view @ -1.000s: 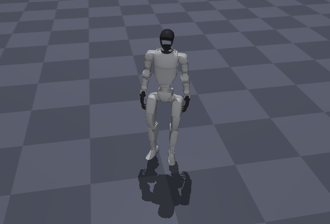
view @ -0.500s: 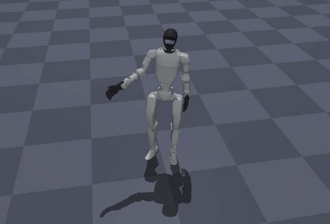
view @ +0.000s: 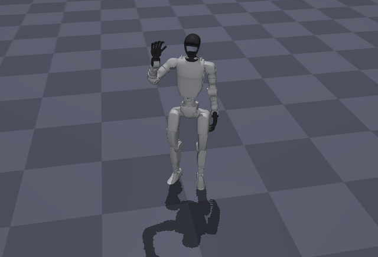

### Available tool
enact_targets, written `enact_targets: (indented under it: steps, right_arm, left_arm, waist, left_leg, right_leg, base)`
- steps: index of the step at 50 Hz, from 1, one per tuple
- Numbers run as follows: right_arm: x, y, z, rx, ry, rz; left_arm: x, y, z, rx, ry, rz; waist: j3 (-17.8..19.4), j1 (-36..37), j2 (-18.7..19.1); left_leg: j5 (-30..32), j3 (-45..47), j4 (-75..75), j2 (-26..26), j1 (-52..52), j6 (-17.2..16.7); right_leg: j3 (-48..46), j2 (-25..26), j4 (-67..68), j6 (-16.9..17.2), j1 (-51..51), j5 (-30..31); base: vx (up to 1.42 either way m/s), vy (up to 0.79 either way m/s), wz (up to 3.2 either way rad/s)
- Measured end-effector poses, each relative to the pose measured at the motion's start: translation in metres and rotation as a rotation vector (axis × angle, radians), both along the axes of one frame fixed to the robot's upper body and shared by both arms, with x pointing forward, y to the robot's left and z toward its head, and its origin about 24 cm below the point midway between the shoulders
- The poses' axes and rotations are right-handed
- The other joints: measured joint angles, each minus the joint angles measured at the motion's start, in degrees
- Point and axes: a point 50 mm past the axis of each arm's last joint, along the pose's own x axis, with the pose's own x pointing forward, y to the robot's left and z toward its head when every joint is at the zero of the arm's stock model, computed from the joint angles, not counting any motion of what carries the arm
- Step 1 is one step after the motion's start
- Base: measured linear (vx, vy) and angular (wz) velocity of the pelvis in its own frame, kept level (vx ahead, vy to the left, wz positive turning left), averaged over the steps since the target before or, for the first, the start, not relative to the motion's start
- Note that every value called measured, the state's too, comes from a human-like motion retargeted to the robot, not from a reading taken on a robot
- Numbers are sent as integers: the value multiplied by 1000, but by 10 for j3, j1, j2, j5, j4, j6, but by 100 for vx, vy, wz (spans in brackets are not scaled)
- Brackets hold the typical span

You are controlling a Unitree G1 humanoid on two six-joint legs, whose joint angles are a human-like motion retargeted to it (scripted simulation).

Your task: Upper body actions

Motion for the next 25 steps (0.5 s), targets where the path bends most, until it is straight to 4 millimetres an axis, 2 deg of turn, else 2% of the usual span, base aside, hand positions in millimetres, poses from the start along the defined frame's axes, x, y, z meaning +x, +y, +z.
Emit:
enact_targets:
  steps: [3,6,8,12,15,18,25]
  right_arm:
    - [-22,25,6,-225,-177,-255]
    - [-43,39,7,-317,-395,-435]
    - [-48,47,4,-351,-460,-428]
    - [-40,52,-1,-370,-374,-255]
    - [-35,48,-1,-367,-334,-242]
    - [-35,37,1,-330,-365,-315]
    - [-29,2,-1,-147,-332,-412]
  left_arm:
    - [-3,0,0,3,10,-5]
    - [-5,1,0,5,21,-10]
    - [-7,0,1,4,29,-11]
    - [-11,-2,0,-3,40,-6]
    - [-13,-4,0,-7,46,-8]
    - [-15,-5,0,-9,52,-10]
    - [-18,-8,0,-17,62,0]
  waist:
    - [-4,-3,3]
    - [-3,-2,3]
    - [-3,0,4]
    - [-4,-1,6]
    - [-5,-3,7]
    - [-8,-3,7]
    - [-12,-4,7]
  left_leg:
    - [-2,3,-1,1,1,0]
    - [-4,8,0,2,3,0]
    - [-5,10,0,3,4,-1]
    - [-6,12,0,4,4,-1]
    - [-6,11,-1,4,2,-1]
    - [-5,10,-1,3,0,-1]
    - [-4,5,-3,1,-2,0]
  right_leg:
    - [2,1,0,0,-2,0]
    - [6,2,2,0,-3,1]
    - [8,2,2,0,-4,1]
    - [10,2,3,1,-6,1]
    - [10,2,2,2,-7,1]
    - [8,0,2,3,-9,1]
    - [4,-1,1,5,-7,-1]
  base:
    - [0,0,0]
    - [0,0,0]
    - [0,0,0]
    - [0,0,0]
    - [0,0,0]
    - [0,0,0]
    - [0,0,0]
